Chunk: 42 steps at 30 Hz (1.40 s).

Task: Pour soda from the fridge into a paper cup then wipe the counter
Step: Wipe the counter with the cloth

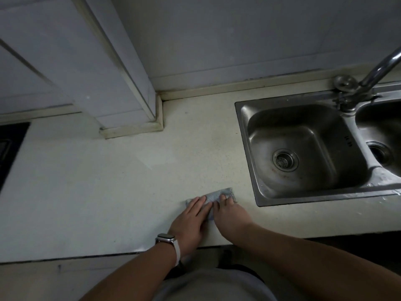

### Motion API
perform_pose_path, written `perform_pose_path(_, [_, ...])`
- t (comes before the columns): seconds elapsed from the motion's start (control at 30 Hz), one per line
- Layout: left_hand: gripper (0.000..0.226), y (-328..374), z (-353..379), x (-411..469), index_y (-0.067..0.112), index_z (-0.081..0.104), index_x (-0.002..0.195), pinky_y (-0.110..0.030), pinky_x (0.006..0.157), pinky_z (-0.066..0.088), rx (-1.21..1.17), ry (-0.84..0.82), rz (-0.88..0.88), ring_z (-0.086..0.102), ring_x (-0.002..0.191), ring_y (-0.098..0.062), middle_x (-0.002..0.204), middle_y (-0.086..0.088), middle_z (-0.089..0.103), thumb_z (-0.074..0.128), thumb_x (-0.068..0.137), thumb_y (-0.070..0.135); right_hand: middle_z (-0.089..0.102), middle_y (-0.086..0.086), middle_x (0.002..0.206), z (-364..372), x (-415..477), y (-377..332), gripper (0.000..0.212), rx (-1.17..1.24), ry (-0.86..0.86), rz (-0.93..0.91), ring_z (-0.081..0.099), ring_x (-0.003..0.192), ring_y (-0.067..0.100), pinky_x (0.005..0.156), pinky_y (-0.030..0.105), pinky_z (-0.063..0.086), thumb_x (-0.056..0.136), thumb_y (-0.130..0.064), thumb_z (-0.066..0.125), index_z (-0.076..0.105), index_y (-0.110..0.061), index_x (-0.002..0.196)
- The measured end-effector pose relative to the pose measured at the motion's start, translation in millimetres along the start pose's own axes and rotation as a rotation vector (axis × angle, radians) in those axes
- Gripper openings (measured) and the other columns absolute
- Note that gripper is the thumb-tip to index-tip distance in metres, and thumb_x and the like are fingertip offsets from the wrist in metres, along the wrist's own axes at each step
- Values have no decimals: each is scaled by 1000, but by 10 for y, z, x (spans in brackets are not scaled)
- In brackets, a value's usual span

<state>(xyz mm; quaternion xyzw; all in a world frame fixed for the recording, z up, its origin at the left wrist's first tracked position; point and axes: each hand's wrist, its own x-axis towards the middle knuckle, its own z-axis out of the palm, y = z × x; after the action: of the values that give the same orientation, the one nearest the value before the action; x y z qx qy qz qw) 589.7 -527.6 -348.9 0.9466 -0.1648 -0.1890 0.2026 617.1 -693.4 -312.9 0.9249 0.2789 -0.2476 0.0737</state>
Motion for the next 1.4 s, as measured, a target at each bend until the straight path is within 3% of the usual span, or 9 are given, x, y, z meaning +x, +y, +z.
perform_pose_path(0.1, [60,-241,-80,-74,23,35,150,-27,116,15,-20,21,-32,20,148,-18,159,1,28,21,92,36,17,42,149,-103,168,-186,51,-19,-13,-22,32,134,52,104,50,40,103,-11,29,16,11,147])
perform_pose_path(0.3, [66,-803,-332,-233,27,32,150,-23,115,16,-60,57,-59,13,148,-11,160,7,23,14,89,44,15,40,151,-350,561,-671,52,-34,-22,-40,29,136,51,106,49,38,103,-11,30,14,9,148])
perform_pose_path(0.47, [49,-1469,-602,-465,26,35,149,-24,115,20,-82,82,-41,15,148,-11,159,7,25,35,100,28,14,40,151,-573,969,-1271,52,7,-47,-20,26,137,51,108,50,35,102,-10,28,14,9,149])
perform_pose_path(0.63, [58,-2196,-884,-769,21,43,145,-30,114,20,-53,74,9,29,145,-19,155,-1,37,23,92,34,16,41,150,-784,1324,-1943,52,-4,-29,-19,29,135,53,106,51,37,101,-9,28,15,9,149])
perform_pose_path(0.77, [52,-2694,-1019,-982,17,55,136,-33,106,36,-38,127,57,51,131,-23,143,-4,54,62,85,12,18,37,151,-981,1470,-2378,50,28,-38,28,37,132,47,98,47,43,101,-12,32,22,6,147])
perform_pose_path(0.83, [54,-2855,-1078,-1051,17,57,134,-32,101,42,-42,139,84,57,125,-23,138,-4,59,69,82,11,24,32,151,-1070,1500,-2508,49,35,-52,57,43,128,42,92,44,46,100,-12,36,26,2,145])
perform_pose_path(1.0, [45,-2927,-1341,-1081,25,48,141,-26,103,40,-114,139,59,53,127,-17,141,3,55,49,97,24,58,12,126,-1271,1611,-2623,32,71,14,140,58,110,29,82,38,47,98,-18,41,48,-14,129])
perform_pose_path(1.4, [41,-3464,-2336,-981,30,56,130,-31,82,52,-88,368,29,63,107,-19,123,7,67,50,90,24,63,5,110,-2203,2207,-2753,27,152,302,43,59,97,24,80,36,45,97,-22,39,54,-20,119])
